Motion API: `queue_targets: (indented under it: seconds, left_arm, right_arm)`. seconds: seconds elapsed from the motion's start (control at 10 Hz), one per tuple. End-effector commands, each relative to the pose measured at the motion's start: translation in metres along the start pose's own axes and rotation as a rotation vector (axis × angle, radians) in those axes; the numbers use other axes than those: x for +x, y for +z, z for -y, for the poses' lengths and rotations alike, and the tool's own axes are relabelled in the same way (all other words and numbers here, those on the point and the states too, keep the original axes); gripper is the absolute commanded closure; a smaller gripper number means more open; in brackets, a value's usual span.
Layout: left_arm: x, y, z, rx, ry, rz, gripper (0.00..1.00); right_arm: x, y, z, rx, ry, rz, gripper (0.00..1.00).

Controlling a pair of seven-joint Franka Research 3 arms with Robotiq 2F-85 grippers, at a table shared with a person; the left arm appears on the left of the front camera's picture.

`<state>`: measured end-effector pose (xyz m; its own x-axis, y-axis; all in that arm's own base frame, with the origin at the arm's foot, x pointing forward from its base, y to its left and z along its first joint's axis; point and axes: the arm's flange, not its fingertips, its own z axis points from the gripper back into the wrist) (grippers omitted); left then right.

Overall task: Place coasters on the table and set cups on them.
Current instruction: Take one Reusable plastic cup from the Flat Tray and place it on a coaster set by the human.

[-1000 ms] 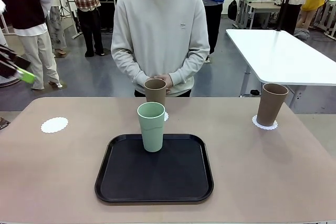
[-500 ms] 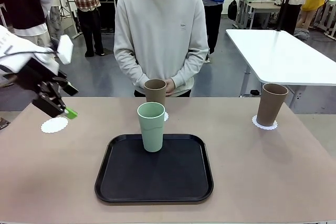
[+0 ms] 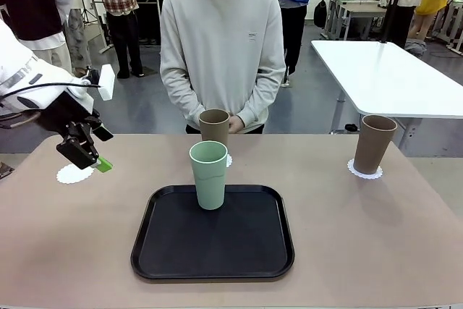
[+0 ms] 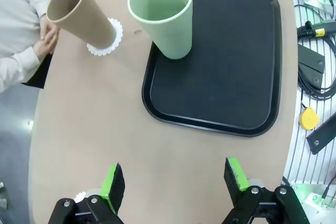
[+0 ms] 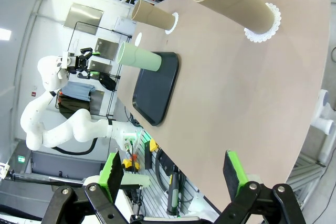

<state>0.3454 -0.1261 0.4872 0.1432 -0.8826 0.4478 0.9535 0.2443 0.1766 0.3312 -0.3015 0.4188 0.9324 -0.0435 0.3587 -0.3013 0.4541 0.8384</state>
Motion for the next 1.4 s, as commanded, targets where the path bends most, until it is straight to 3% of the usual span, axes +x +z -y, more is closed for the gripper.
queue_targets:
  seconds: [0.0, 0.2, 0.4, 0.6, 0.9, 1.0, 1.3]
  left_arm:
    - [0.000, 0.002, 0.003, 0.013, -0.012, 0.015, 0.00]
    - [0.001, 0.003, 0.001, -0.002, -0.011, 0.014, 0.00]
    - [0.023, -0.045, -0.043, -0.143, -0.109, 0.088, 0.00]
    - [0.029, -0.093, -0.069, -0.194, -0.192, 0.166, 0.00]
    - [0.012, -0.113, -0.079, -0.224, -0.312, 0.329, 0.00]
    - [0.000, -0.110, -0.083, -0.247, -0.318, 0.380, 0.00]
    - [-0.035, -0.124, -0.074, -0.341, -0.170, 0.558, 0.00]
  right_arm:
    - [0.000, -0.001, 0.000, -0.001, 0.000, 0.003, 0.00]
    - [0.000, -0.001, 0.000, -0.001, 0.000, 0.003, 0.00]
    - [0.000, -0.001, 0.000, -0.001, 0.000, 0.003, 0.00]
    - [0.000, -0.001, 0.000, -0.001, 0.000, 0.003, 0.00]
    - [0.000, -0.001, 0.000, -0.001, 0.000, 0.003, 0.00]
    - [0.000, -0.001, 0.000, -0.001, 0.000, 0.003, 0.00]
    - [0.000, -0.001, 0.000, -0.001, 0.000, 0.003, 0.00]
